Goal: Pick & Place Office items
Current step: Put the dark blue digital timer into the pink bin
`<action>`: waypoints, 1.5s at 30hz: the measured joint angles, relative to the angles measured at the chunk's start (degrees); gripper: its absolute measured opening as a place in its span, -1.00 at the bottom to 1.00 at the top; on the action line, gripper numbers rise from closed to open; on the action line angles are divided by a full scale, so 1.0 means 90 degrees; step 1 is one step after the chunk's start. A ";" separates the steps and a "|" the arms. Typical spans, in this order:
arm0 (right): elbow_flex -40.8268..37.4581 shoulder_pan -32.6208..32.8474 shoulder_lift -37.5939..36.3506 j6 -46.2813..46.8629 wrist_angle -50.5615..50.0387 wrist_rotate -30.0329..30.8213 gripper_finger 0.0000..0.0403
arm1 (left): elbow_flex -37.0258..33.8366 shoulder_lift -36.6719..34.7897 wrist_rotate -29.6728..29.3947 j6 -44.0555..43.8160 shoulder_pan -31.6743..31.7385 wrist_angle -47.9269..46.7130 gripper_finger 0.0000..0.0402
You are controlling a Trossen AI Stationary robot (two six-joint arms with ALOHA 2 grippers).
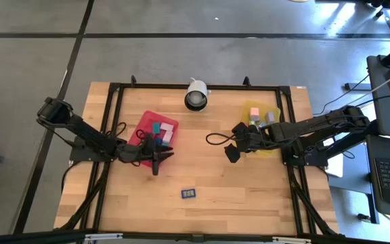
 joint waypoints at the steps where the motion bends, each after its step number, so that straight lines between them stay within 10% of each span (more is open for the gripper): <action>1: 0.0000 0.0002 0.0000 0.0000 0.0002 -0.0002 0.58 | 0.0000 -0.0061 0.0150 0.0046 0.0000 0.0000 -0.49; 12: 0.0000 0.0000 0.0001 0.0000 0.0005 -0.0002 0.58 | 0.1214 -0.0098 0.1753 0.0702 -0.0100 -0.1601 -0.48; 30: 0.0000 0.0002 0.0000 0.0000 0.0054 0.0000 0.58 | 0.4683 0.3583 0.1321 0.1164 -0.1485 -0.4046 -0.17; 45: 0.0000 0.0002 0.0000 -0.0002 0.0141 0.0003 0.58 | 0.5860 0.4270 0.1155 0.0235 -0.1312 -0.6354 0.12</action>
